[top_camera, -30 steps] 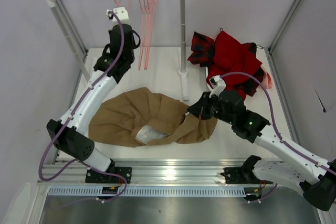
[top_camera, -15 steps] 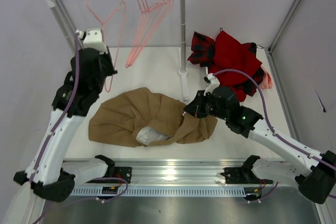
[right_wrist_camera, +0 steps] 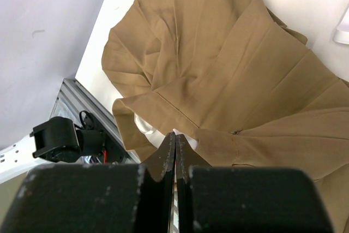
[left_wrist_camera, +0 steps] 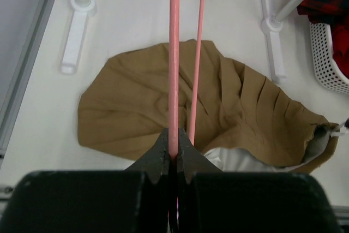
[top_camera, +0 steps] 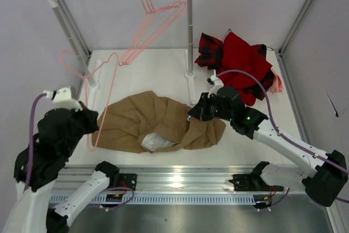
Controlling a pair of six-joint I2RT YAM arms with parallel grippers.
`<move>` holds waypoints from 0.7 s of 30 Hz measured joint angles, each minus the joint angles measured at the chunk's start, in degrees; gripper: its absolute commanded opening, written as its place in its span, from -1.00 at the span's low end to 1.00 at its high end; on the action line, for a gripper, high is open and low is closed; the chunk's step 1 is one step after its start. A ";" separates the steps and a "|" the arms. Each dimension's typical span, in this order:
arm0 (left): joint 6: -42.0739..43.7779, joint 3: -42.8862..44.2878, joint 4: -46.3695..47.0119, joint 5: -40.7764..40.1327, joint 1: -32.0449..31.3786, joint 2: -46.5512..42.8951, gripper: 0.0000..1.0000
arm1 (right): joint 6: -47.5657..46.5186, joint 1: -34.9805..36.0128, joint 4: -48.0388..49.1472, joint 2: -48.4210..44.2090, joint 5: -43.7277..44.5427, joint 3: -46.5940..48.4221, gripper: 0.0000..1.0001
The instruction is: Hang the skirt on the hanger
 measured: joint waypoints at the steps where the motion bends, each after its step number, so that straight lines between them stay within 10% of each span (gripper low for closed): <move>1: -0.90 0.33 -2.12 -0.22 -0.02 -1.66 -1.00 | 0.00 -0.04 0.09 0.39 -0.07 0.02 -1.00; 8: -4.15 -6.19 -8.11 0.52 0.02 -4.13 -0.99 | -0.02 -0.11 0.74 3.82 -0.20 1.46 -1.00; 21: 2.97 -13.44 -7.65 27.52 -0.11 -6.23 -1.00 | -1.64 -0.42 -3.89 6.01 1.95 6.49 -1.00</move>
